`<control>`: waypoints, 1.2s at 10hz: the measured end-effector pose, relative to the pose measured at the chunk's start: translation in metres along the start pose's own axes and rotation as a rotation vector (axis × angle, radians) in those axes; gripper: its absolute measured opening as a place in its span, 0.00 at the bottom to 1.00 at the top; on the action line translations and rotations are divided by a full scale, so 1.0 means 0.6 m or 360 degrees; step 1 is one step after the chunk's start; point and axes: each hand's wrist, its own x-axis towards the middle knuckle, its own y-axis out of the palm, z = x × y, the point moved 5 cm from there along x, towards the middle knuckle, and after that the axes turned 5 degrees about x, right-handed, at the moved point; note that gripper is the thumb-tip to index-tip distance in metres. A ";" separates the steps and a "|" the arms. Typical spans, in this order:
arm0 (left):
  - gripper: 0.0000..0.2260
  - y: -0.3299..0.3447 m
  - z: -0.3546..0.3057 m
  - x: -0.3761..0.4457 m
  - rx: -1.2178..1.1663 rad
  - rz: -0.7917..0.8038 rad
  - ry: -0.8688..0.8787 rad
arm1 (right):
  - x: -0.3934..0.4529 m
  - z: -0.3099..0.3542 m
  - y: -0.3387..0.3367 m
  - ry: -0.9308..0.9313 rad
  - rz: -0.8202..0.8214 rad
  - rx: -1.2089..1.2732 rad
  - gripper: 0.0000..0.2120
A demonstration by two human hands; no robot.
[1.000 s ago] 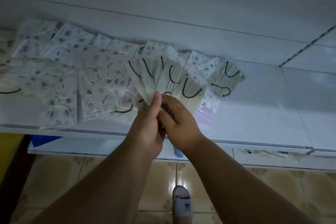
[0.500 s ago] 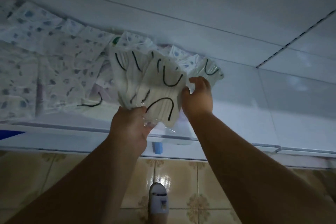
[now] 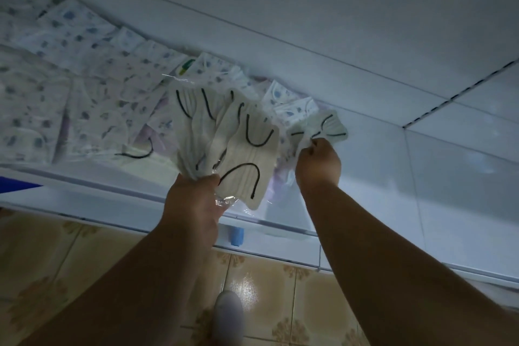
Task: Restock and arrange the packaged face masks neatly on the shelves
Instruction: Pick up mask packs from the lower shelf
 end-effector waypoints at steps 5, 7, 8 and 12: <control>0.22 0.004 -0.014 0.010 0.0577 0.0183 0.0136 | -0.092 0.079 0.039 -0.0521 0.0270 0.0551 0.10; 0.18 -0.001 -0.003 0.037 0.0469 -0.0009 0.0120 | 0.041 -0.006 0.074 -0.0059 0.0339 -0.0411 0.23; 0.18 0.003 0.004 0.031 0.0419 -0.0005 0.0084 | 0.035 0.008 0.067 -0.0216 0.0194 -0.0597 0.15; 0.15 -0.016 -0.016 0.021 0.0474 0.0089 0.0138 | -0.114 0.057 -0.029 0.0162 -0.0486 0.0899 0.10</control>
